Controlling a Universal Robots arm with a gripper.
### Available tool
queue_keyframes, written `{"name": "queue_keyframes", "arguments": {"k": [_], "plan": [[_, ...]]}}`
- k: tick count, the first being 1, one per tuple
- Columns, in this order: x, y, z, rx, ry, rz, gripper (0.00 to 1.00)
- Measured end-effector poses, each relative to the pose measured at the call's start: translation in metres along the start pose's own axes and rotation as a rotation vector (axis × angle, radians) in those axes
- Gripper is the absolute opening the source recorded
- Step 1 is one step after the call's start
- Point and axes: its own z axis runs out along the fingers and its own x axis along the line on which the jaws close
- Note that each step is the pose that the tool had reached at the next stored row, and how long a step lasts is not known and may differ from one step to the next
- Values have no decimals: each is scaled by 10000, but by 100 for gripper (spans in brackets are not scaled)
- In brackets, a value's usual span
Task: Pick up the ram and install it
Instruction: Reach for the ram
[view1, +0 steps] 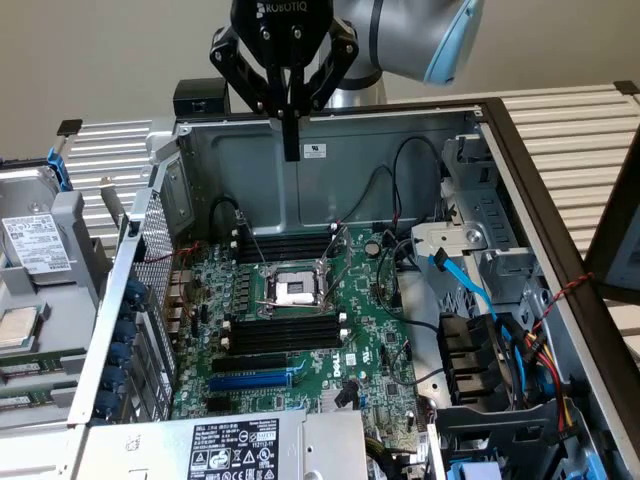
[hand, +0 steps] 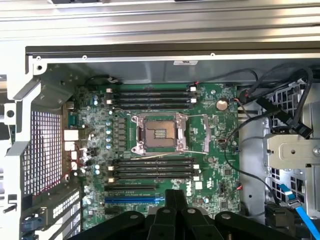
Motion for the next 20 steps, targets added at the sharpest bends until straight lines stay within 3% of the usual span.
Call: {"name": "queue_keyframes", "arguments": {"k": [6,20], "plan": [[264,-21,14,4,51,2,10],[896,-90,27,5,63,2,10]]}}
